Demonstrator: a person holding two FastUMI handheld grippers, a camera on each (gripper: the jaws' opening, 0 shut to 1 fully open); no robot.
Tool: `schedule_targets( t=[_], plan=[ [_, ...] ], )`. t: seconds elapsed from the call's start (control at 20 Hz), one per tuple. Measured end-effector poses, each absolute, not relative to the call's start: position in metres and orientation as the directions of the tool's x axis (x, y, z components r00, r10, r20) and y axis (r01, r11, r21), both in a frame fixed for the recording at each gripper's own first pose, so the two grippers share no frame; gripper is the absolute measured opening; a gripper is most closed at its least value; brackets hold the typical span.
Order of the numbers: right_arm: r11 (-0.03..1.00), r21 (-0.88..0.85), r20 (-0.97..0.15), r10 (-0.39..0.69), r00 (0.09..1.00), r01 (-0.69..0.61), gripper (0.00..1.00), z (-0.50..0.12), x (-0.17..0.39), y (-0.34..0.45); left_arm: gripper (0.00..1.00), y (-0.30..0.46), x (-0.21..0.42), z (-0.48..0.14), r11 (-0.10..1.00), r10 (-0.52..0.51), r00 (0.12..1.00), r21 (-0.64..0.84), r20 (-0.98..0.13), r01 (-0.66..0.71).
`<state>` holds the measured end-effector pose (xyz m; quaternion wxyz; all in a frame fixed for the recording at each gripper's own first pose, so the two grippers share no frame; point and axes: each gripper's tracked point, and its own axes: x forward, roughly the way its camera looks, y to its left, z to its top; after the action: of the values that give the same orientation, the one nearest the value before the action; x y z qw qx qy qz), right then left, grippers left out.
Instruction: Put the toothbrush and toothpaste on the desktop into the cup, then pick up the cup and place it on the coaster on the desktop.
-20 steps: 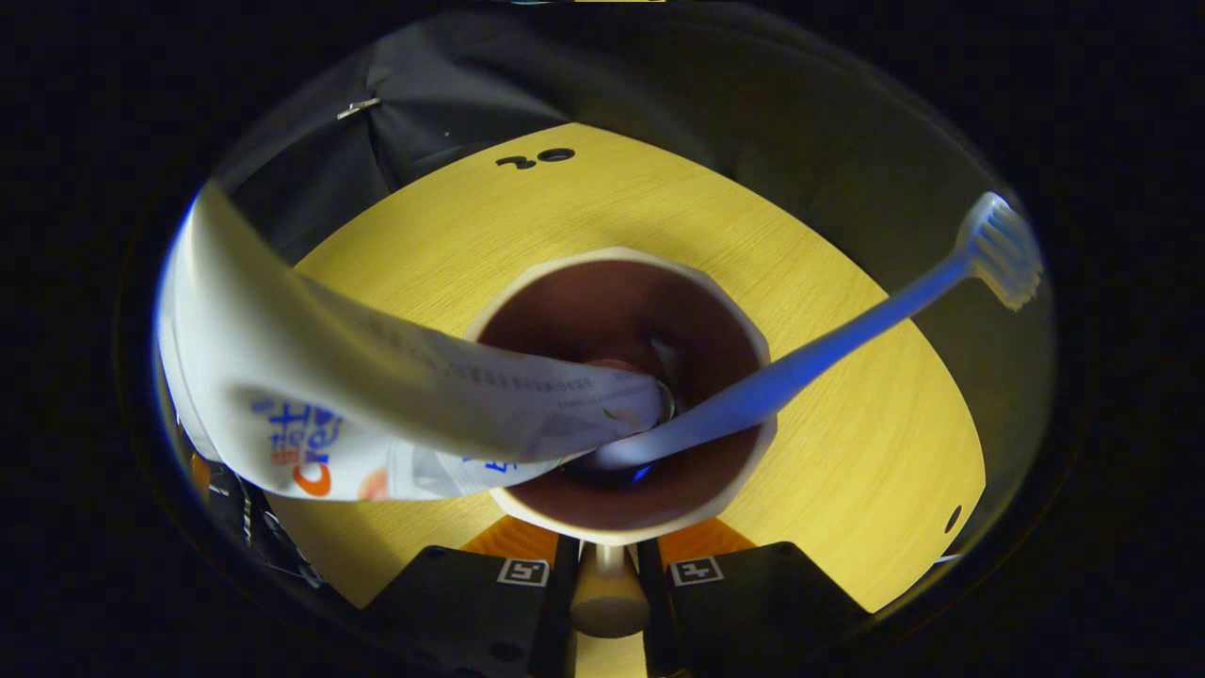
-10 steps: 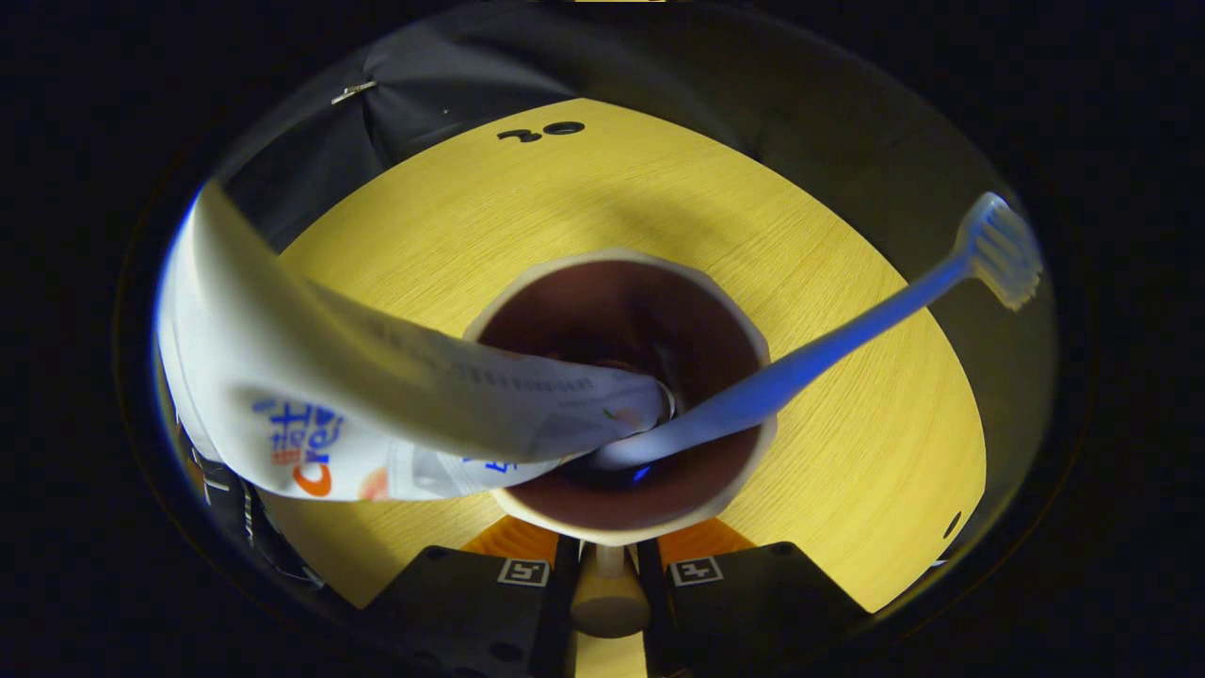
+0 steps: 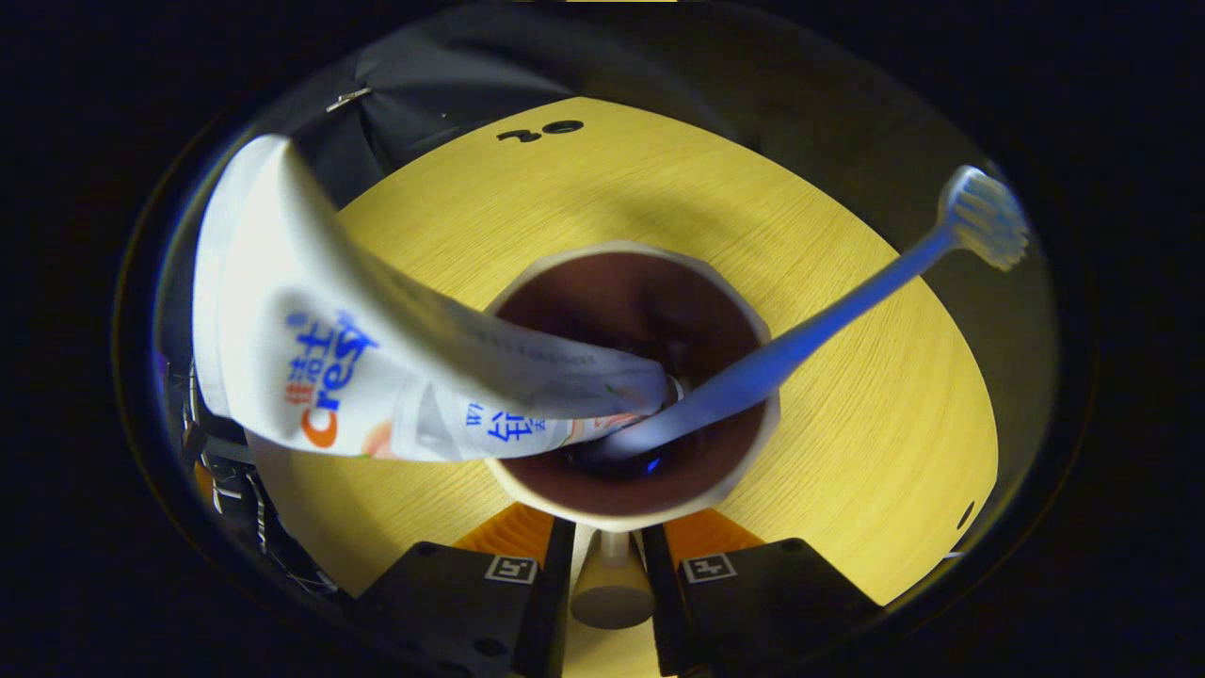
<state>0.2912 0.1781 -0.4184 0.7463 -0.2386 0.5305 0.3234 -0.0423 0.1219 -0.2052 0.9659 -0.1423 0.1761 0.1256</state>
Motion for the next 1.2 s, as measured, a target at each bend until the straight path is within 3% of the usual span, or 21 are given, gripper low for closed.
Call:
schedule_targets(
  t=[0.3, 0.6, 0.85, 1.2],
  plan=[
    [0.718, -0.011, -0.891, 0.31, 0.333, -0.696, 0.58, -0.371, 0.294, 0.165, 0.72, 0.115, -0.041, -0.188, 0.94, 0.184, 0.914, -0.206, -0.361, -0.271],
    [0.743, -0.009, -0.731, 0.452, 0.511, -0.669, 0.59, -0.265, 0.281, 0.147, 0.72, 0.087, -0.027, -0.149, 0.965, 0.119, 0.941, -0.188, -0.318, -0.186],
    [0.777, 0.017, -0.544, 0.535, 0.646, -0.629, 0.59, -0.16, 0.248, 0.119, 0.72, 0.055, 0.0, -0.08, 0.991, 0.038, 0.976, -0.117, -0.214, -0.064],
    [0.831, 0.011, -0.283, 0.536, 0.795, -0.556, 0.59, -0.046, 0.185, 0.079, 0.72, -0.005, 0.032, 0.002, 0.993, -0.093, 0.992, -0.075, -0.086, 0.087]
  ],
)
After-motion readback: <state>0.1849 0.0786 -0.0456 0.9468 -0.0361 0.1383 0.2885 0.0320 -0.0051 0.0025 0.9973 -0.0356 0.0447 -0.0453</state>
